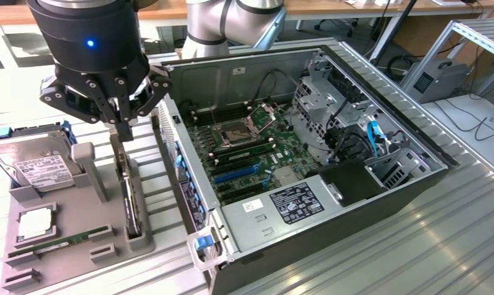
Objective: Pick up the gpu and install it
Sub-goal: 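Reach for the gpu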
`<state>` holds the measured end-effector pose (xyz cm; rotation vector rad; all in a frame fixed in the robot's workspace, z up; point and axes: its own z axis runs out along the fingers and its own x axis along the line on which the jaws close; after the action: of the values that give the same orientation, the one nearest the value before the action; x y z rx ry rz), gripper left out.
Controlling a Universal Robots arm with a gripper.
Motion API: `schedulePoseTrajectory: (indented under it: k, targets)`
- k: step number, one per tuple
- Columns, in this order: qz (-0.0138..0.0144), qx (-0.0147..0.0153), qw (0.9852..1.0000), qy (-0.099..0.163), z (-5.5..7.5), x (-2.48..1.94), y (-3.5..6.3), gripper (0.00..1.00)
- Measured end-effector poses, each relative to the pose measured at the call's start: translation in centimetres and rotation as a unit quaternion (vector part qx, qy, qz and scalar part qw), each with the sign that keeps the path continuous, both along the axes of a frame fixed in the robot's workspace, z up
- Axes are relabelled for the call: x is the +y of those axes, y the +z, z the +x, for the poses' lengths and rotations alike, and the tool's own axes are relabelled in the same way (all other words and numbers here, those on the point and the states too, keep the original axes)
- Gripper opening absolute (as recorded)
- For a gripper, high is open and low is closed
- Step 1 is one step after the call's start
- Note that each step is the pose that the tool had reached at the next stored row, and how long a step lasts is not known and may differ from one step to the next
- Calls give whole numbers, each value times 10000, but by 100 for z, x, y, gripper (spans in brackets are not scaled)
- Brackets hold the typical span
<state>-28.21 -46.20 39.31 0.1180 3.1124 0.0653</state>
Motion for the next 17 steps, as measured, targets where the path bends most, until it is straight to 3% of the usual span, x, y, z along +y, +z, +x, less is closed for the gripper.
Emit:
schedulePoseTrajectory:
  k: [17]
  targets:
    - [-1,0,10000,0,0,-46,0,11]
